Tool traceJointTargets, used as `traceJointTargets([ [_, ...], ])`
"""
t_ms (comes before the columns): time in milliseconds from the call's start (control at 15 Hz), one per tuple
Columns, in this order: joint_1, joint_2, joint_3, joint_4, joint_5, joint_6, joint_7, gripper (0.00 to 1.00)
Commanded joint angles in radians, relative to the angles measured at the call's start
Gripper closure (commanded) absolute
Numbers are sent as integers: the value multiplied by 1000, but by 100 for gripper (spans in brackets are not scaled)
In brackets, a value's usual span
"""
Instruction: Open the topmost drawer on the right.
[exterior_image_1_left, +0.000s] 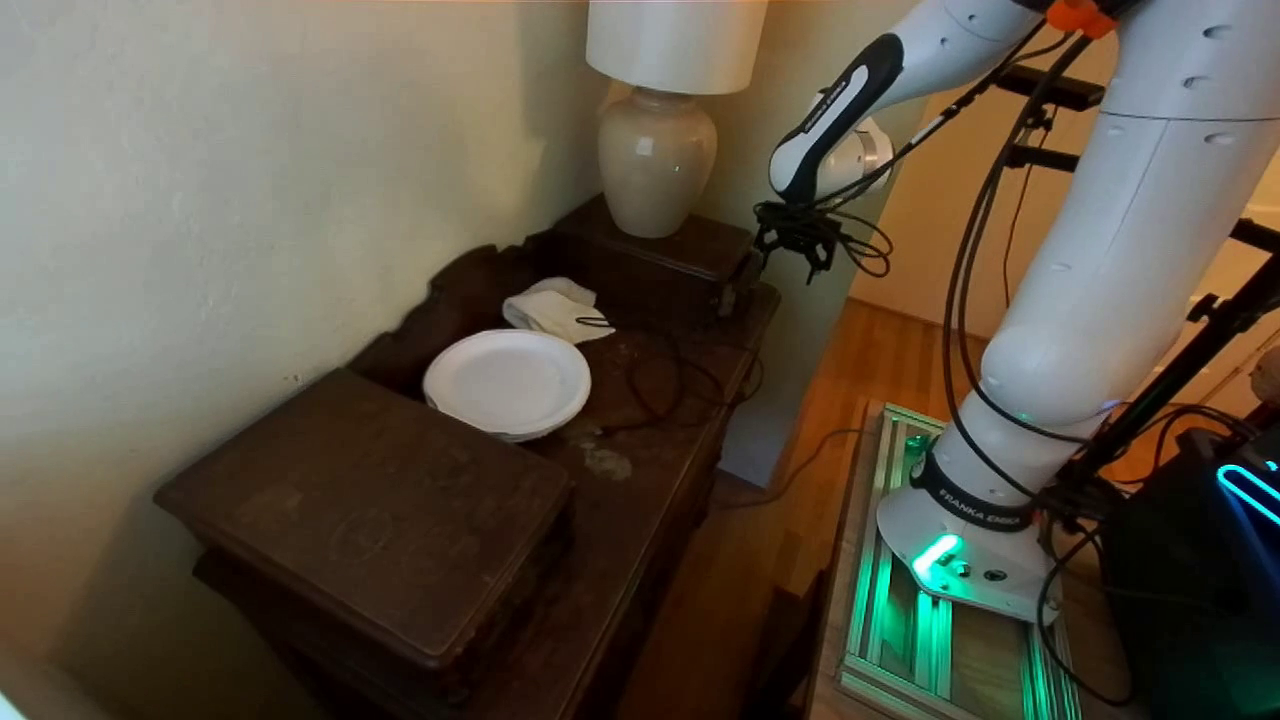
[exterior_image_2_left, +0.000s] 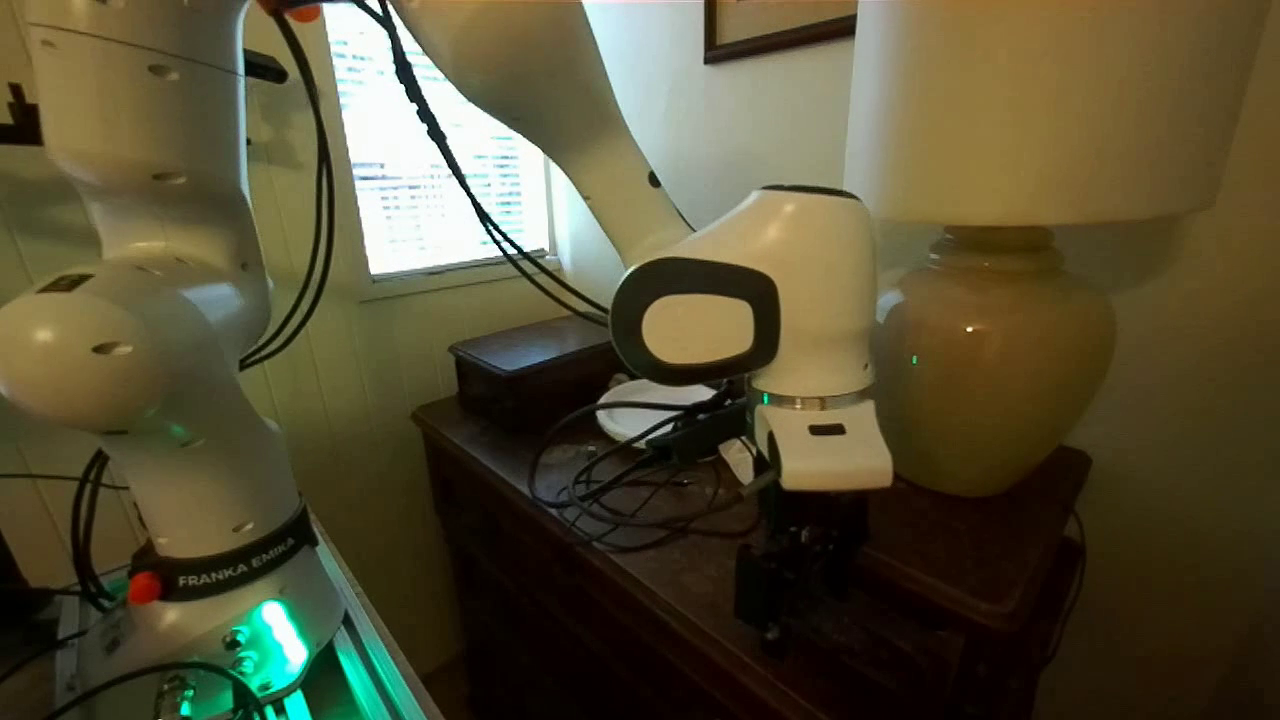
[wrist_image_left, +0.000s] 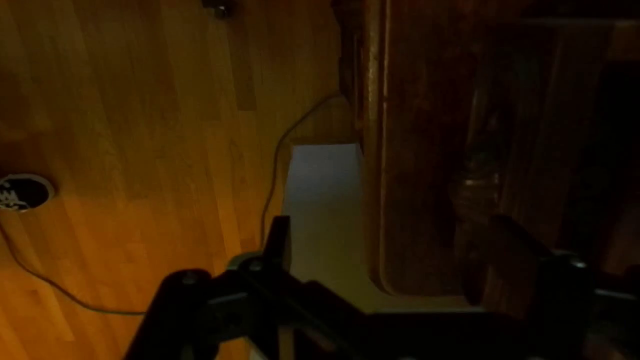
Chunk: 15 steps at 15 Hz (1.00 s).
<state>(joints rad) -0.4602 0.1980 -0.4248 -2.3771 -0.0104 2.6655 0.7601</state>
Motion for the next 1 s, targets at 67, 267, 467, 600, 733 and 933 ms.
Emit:
traceJointTargets([
  [67,50,82,-27,54,58,85,15,0],
  [267,63,95,-16,34,93,183,-20,0],
  [467,68,97,-3,3,137,266,-68,0],
  [600,48,97,25,-13,192,294,-134,0],
  [733,-17,88,100,-23,241,301,-194,0],
  [933,-109,95,199,-17,334,298,-307,0],
])
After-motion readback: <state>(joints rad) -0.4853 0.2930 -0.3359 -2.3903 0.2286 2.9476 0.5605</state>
